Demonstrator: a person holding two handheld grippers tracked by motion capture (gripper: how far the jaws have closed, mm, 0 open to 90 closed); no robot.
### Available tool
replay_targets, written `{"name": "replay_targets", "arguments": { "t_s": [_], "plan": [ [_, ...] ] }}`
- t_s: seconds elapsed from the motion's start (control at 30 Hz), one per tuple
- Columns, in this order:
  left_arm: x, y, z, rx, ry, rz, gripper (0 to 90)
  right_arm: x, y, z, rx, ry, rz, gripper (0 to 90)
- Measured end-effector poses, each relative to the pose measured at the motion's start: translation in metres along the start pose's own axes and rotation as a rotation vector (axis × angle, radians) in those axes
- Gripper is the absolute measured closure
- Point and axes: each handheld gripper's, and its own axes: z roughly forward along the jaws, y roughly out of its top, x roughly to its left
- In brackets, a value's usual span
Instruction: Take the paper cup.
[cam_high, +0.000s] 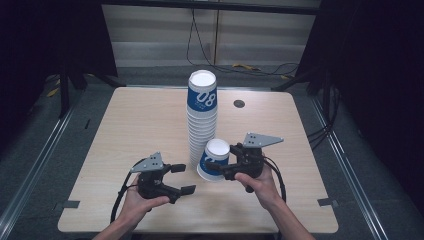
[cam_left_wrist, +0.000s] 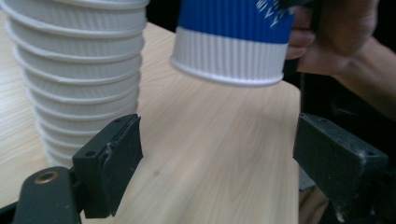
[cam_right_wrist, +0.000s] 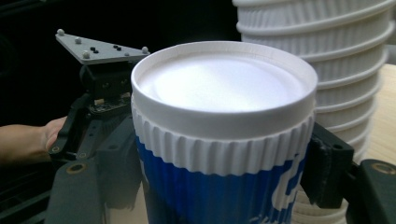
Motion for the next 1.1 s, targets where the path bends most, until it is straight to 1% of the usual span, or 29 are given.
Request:
{"name": "replay_targets", "arguments": {
  "t_s": [0.07, 0.1, 0.13, 0.27, 0.33, 0.4, 0.47, 0.5, 0.67, 0.7, 0.83, 0.9, 1.1],
  "plan": [
    [0.000, 0.000, 0.000, -0.005, -0.016, -0.008, 15.6, 0.000, -0.001, 0.002, -0.008, 0.027, 0.026, 27.7],
    [0.000, 0.000, 0.000, -0.010, -0.018, -0.009, 15.6, 0.000, -0.002, 0.003, -0.002, 0.039, 0.027, 27.8],
    [0.000, 0.000, 0.000, -0.015, -0.019, -0.009, 15.6, 0.000, -0.002, 0.004, 0.004, 0.039, 0.024, 27.8],
    [-0.002, 0.000, 0.001, -0.009, -0.029, 0.002, 15.6, 0.002, -0.004, 0.008, 0.002, 0.068, 0.030, 27.8],
    [-0.003, 0.000, 0.001, -0.012, -0.034, 0.002, 15.6, 0.002, -0.005, 0.010, -0.009, 0.088, 0.037, 27.8],
    [-0.003, 0.002, 0.001, -0.013, -0.048, 0.017, 15.6, 0.002, -0.006, 0.012, -0.008, 0.096, 0.039, 27.8],
    [-0.004, 0.004, -0.001, -0.024, -0.042, 0.015, 15.6, 0.002, -0.008, 0.013, -0.007, 0.105, 0.042, 27.8],
    [-0.003, 0.004, -0.002, -0.027, -0.048, 0.019, 15.6, 0.003, -0.009, 0.014, -0.006, 0.110, 0.049, 27.8],
    [-0.004, 0.001, 0.002, -0.015, -0.053, 0.020, 15.7, 0.007, -0.011, 0.022, 0.009, 0.127, 0.046, 27.8],
    [-0.005, 0.001, 0.003, -0.011, -0.061, 0.022, 15.7, 0.008, -0.011, 0.023, 0.012, 0.129, 0.043, 27.8],
    [-0.006, 0.001, 0.006, -0.004, -0.049, 0.025, 15.6, 0.010, -0.012, 0.026, 0.015, 0.139, 0.044, 27.8],
    [-0.006, 0.001, 0.007, -0.005, -0.054, 0.026, 15.6, 0.011, -0.013, 0.027, 0.017, 0.143, 0.048, 27.8],
    [-0.007, 0.001, 0.013, 0.007, -0.057, 0.022, 14.7, 0.014, -0.014, 0.031, 0.031, 0.153, 0.040, 27.9]
  ]
}}
